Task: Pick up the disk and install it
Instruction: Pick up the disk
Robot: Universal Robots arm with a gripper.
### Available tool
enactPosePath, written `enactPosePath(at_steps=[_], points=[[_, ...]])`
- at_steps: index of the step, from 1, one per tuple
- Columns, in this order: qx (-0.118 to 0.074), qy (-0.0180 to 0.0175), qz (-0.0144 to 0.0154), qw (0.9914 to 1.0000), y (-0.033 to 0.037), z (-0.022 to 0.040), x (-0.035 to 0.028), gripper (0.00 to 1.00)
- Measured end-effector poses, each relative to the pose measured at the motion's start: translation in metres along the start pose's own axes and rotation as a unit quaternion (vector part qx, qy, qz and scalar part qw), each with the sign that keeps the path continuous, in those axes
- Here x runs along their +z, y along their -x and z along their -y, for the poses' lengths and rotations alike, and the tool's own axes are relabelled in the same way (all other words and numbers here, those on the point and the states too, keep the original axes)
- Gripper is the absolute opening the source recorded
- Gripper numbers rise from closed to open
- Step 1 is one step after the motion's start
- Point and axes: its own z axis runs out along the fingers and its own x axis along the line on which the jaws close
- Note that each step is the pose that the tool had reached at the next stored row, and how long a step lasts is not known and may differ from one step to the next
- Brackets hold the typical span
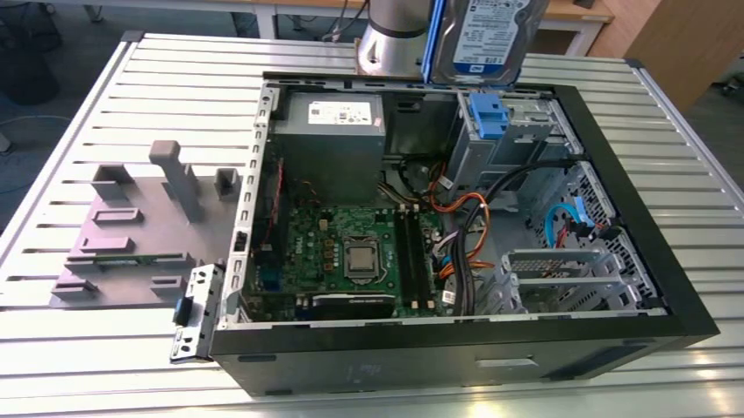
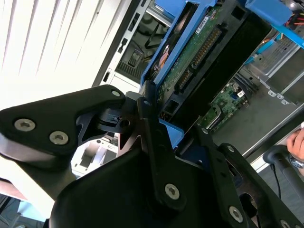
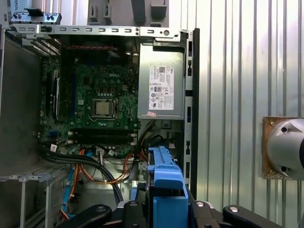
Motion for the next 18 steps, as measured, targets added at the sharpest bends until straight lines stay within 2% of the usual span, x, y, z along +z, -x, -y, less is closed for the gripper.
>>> enactPosePath(at_steps=[18], points=[[0.000, 0.0000, 0.0000, 1.00000, -0.0001, 0.0177, -0.0008, 0.36]])
